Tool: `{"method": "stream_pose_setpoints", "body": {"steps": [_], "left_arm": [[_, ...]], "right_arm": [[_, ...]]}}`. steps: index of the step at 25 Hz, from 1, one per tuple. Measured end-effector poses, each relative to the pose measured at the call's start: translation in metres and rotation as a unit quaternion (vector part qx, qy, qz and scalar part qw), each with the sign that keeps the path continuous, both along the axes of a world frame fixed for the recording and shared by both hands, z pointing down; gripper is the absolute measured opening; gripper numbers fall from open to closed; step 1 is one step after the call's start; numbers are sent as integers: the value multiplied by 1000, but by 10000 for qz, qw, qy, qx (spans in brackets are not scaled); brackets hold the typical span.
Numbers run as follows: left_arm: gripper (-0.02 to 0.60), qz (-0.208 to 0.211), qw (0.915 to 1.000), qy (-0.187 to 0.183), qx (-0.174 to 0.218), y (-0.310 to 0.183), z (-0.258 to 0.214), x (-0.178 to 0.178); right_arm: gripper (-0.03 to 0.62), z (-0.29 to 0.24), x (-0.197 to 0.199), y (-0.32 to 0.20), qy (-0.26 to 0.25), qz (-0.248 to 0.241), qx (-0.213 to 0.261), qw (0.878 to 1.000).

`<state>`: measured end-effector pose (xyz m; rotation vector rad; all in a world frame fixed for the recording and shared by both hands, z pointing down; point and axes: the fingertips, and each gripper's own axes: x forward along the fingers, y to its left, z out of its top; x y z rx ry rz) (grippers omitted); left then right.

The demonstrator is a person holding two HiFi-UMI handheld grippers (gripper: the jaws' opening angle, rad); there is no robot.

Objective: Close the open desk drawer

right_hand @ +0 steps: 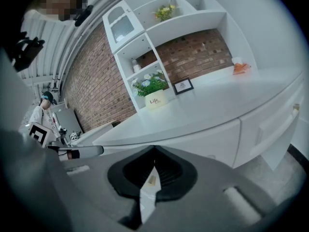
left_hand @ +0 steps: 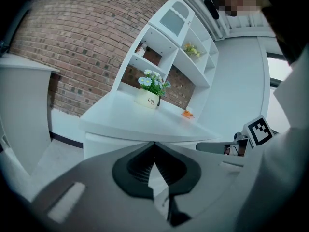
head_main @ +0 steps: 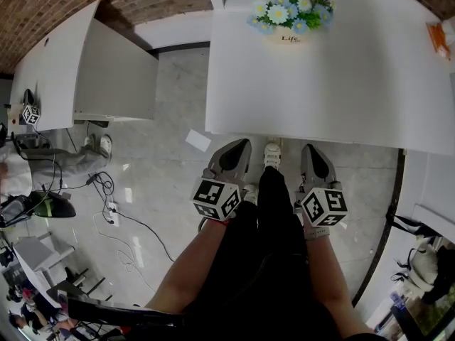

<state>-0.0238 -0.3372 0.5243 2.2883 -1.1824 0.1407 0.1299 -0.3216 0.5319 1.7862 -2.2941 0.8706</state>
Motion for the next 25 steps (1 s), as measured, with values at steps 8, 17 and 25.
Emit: {"method": "stream_pose_setpoints", "body": {"steps": [8,17,25], "left_arm": [[2,-91,9996,-61,245,17,-19,-19],[2,-55,9987,-6,512,48,-44,-31],[2,17,9963,120,851,67,-79,-33]], "right_arm": [[0,-18,-7,20,112,-86,263,9996],[0,-50,-13,57,179,-34,621,9979],[0,-90,-14,85,49,31,992,9951]]}}
